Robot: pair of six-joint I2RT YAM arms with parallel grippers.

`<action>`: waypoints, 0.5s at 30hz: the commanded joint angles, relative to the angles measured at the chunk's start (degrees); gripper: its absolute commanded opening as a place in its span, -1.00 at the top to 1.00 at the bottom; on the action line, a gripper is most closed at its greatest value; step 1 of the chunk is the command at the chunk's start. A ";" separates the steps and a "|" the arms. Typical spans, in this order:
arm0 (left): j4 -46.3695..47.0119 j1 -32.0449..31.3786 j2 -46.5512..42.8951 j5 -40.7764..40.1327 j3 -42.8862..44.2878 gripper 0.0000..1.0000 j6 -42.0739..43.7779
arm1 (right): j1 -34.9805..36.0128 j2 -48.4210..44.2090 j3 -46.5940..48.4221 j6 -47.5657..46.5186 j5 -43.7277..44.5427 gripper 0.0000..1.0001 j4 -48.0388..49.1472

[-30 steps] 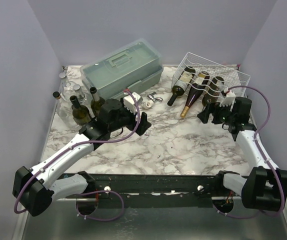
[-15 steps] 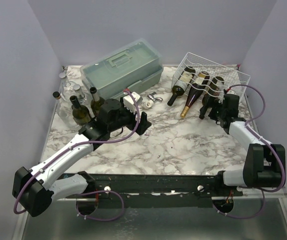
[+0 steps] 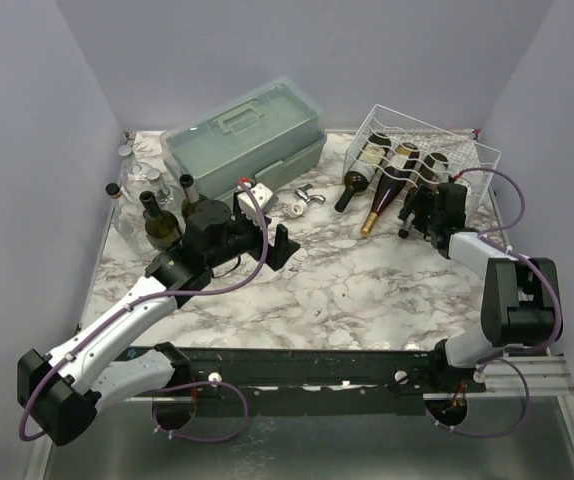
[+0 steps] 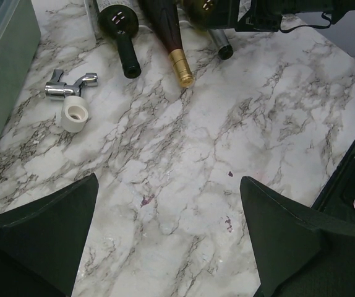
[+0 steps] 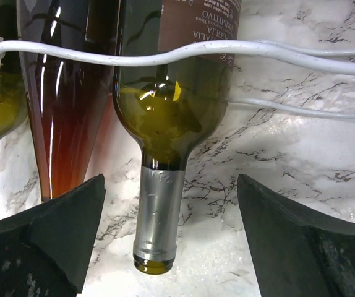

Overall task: Take the wine bottle off the wine rack
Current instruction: Pick up the wine bottle from the wine rack.

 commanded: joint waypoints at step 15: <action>0.32 -0.18 -2.40 -0.66 -0.61 -0.97 2.06 | 3.95 7.38 2.92 0.90 7.57 -0.65 7.27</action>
